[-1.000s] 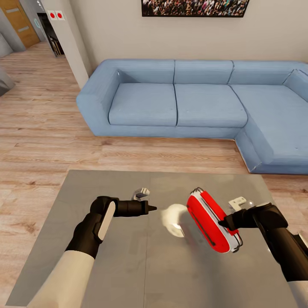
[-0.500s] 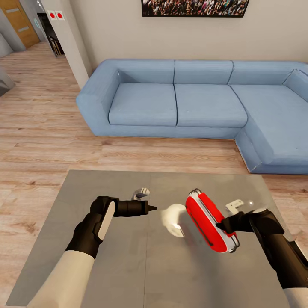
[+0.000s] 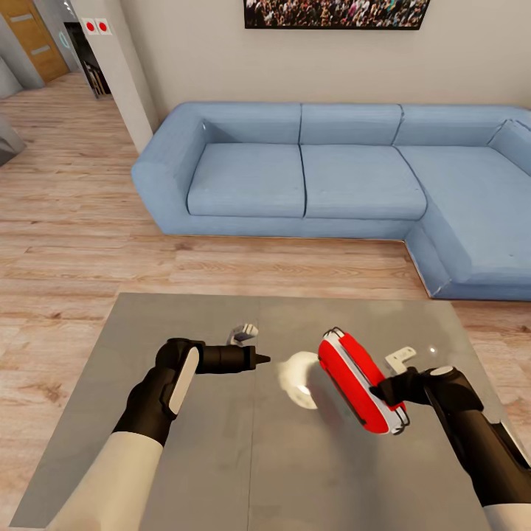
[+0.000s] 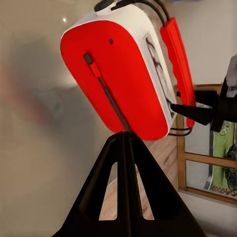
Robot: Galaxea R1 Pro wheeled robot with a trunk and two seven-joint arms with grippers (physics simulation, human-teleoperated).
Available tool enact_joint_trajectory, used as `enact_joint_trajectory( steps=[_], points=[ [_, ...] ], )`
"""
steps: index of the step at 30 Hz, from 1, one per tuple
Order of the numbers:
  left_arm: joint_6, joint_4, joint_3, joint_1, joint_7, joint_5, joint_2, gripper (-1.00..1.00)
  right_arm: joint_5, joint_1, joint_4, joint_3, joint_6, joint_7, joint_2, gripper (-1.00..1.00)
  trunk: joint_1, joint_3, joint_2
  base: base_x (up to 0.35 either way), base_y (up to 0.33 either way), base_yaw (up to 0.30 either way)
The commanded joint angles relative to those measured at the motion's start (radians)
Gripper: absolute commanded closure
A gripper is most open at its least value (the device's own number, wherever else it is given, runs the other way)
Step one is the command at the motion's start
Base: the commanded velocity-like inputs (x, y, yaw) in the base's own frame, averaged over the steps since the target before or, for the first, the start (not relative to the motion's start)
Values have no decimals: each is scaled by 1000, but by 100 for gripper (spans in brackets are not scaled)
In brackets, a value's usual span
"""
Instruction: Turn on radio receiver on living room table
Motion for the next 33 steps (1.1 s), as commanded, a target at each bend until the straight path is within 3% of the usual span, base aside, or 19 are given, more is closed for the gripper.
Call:
enact_joint_trajectory(
  steps=[1,13,21,33],
  points=[
    [0,0,0,0,0,0,0,100,-2,4,0,0,-7,0,0,100,0,0,0,0,0,0],
    [0,0,0,0,1,0,0,100,-5,11,3,0,-32,-1,1,100,0,0,0,0,0,0],
    [0,0,0,0,2,0,0,100,-6,11,67,0,-108,-10,2,100,0,0,0,0,0,0],
    [0,0,0,0,2,0,0,100,-6,11,80,-1,-122,-21,2,100,0,0,0,0,0,0]
  ],
)
